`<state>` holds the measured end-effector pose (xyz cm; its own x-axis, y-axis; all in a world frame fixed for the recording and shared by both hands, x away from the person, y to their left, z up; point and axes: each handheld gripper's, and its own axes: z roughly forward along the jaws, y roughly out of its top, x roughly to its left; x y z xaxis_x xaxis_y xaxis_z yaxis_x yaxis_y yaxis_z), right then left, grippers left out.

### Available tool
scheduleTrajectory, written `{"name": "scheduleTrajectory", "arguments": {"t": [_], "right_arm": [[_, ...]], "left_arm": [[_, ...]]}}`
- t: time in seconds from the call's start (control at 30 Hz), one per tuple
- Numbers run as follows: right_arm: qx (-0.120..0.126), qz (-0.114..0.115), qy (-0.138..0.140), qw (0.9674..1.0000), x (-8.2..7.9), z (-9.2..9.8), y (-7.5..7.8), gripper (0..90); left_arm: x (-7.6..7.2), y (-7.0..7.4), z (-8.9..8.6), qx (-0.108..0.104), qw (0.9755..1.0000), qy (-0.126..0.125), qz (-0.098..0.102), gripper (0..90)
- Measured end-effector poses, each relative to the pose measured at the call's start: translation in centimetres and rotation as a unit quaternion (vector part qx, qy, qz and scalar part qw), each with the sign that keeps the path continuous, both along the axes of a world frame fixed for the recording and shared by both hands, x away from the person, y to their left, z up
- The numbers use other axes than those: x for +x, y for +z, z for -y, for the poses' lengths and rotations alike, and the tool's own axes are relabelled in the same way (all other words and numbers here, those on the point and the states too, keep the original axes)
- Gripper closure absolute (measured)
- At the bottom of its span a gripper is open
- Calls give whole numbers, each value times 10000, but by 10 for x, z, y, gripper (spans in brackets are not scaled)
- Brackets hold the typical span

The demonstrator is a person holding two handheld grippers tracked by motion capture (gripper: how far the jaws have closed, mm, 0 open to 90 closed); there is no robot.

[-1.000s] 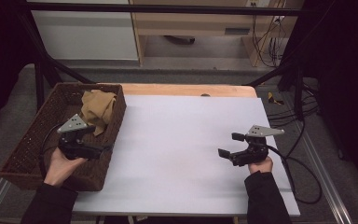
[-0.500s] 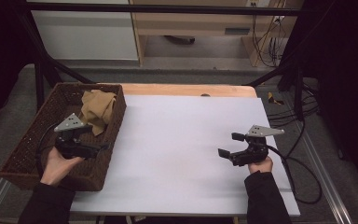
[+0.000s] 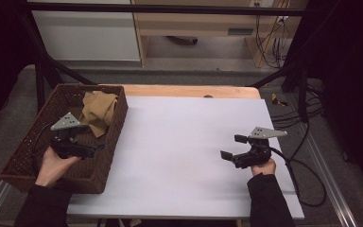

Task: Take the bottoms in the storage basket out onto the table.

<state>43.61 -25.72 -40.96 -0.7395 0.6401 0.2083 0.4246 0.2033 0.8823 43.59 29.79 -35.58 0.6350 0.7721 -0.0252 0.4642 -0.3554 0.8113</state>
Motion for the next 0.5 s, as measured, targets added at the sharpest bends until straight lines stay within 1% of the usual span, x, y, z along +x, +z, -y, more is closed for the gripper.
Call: {"name": "scheduleTrajectory", "arguments": {"t": [0.07,0.17,0.23,0.33,0.37,0.5], "right_arm": [[-11,-2,14,10000,0,0,0,38],[-28,-6,3,10000,0,0,-1,38],[-17,-5,9,10000,0,-1,-1,38],[11,-4,12,10000,0,0,0,38],[6,-4,12,10000,0,0,0,38],[9,-8,0,10000,0,0,0,38]], "left_arm": [[1,2,-1,19,10000,20,2,16],[0,4,-3,-42,10000,39,11,16],[1,4,-3,-83,10000,13,-24,16],[2,5,-4,10,10000,22,-25,16],[2,5,-5,-24,10000,42,-29,16],[2,10,-9,64,9999,82,-56,16]]}}
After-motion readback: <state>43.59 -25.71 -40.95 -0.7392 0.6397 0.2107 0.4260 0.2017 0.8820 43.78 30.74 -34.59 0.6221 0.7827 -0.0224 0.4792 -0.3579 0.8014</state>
